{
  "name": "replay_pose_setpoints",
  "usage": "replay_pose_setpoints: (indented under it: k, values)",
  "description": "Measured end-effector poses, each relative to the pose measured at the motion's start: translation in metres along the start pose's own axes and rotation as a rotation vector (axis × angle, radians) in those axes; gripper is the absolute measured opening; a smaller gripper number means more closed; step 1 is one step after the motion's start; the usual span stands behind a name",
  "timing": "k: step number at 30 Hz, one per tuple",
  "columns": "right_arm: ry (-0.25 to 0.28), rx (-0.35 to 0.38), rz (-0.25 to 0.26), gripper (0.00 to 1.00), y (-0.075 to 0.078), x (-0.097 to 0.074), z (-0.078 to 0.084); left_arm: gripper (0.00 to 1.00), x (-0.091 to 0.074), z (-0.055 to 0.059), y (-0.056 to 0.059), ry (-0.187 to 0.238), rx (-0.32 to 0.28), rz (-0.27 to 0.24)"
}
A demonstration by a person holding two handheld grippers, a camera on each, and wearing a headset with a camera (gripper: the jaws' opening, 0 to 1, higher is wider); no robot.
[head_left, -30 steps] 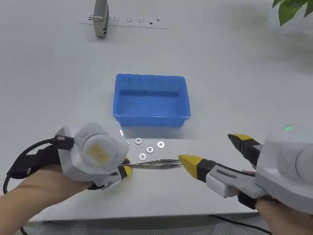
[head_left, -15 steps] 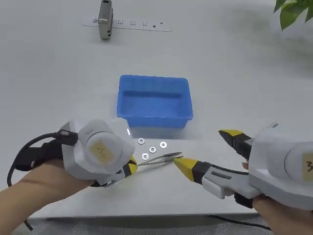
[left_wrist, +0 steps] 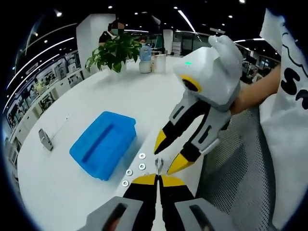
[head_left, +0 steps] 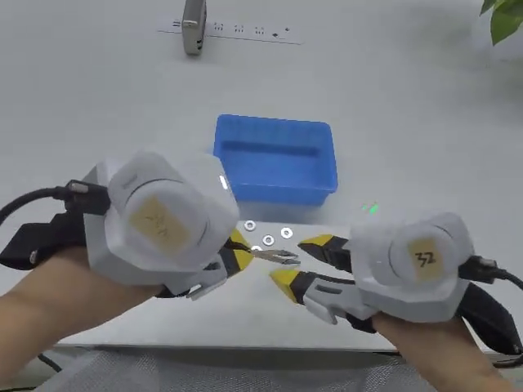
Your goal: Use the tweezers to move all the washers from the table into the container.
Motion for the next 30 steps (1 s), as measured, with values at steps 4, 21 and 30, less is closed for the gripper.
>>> replay_pose_setpoints:
  k: [4,21,30]
  values:
    - [-0.022,-0.021,-0.03,0.14,-0.001,0.011,0.0,0.0,-0.005,-0.005,0.001,0.013,-0.005,0.017]
    - [0.064,-0.075,-0.107,0.09,-0.002,0.043,-0.04,0.0,-0.022,-0.016,-0.029,-0.002,0.055,-0.076]
    - [0.085,-0.063,-0.111,0.09,0.006,0.055,-0.046,0.0,-0.022,-0.012,-0.043,-0.024,0.062,-0.1]
Point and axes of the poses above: the centre of the closed fingertips' face, and the gripper's own axes: x roughly forward along the fingers, y roughly to its right, z roughly out of its underside, the point moved 7 cm from there along -x, roughly backward along the fingers, and after that the axes turned 5 degrees about y, right-handed, at the moved point
